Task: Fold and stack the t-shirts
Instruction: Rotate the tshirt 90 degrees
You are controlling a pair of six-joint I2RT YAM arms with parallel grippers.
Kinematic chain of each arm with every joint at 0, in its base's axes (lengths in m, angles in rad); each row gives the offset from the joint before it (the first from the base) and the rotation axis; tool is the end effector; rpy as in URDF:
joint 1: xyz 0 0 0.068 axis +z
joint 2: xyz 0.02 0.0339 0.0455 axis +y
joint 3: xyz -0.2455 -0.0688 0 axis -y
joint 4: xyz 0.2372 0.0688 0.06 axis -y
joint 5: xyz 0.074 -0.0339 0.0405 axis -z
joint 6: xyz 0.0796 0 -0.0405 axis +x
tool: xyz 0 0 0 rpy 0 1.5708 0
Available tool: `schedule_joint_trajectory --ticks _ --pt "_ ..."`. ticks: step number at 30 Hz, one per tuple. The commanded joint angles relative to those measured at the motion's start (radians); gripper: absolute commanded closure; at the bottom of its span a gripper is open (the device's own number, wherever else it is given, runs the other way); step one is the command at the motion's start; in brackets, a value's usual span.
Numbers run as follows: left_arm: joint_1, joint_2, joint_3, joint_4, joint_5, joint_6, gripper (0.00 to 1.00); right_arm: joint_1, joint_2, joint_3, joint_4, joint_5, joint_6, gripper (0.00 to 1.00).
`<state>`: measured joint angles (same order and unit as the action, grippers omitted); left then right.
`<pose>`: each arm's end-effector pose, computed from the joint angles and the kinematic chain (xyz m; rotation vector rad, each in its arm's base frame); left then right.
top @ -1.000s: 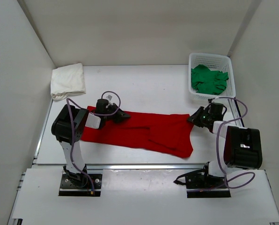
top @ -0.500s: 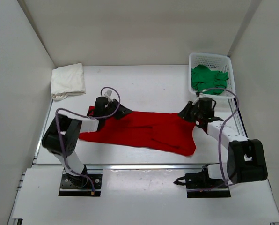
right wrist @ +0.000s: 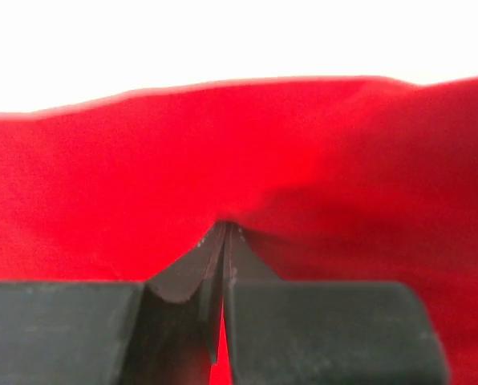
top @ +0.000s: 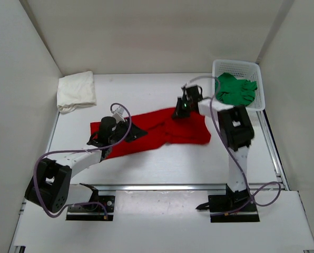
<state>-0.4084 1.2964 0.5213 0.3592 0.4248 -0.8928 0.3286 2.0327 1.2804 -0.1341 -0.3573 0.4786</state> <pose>0.2613 -0.1488 0.1675 -0.2229 2.1649 -1.2203 0.4051 0.1675 0.0999 0.0274 2.5450 0.7771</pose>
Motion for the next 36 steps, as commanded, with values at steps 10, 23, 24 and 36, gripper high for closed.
schedule_joint_trajectory --ticks 10,23,24,36 --pt "0.068 -0.163 -0.064 -0.227 0.035 0.187 0.40 -0.057 0.404 1.091 -0.289 -0.142 -0.062 0.73" --pt "0.137 -0.207 -0.126 -0.117 0.212 0.126 0.53 0.085 -0.543 -0.230 0.127 -0.025 0.027 0.64" --pt "0.144 -0.221 -0.118 -0.141 0.203 0.130 0.56 0.139 -0.545 -0.278 0.225 -0.031 0.044 0.64" --pt "0.177 -0.230 -0.096 -0.206 0.196 0.164 0.60 0.403 -0.094 -0.245 0.462 0.121 0.297 0.55"
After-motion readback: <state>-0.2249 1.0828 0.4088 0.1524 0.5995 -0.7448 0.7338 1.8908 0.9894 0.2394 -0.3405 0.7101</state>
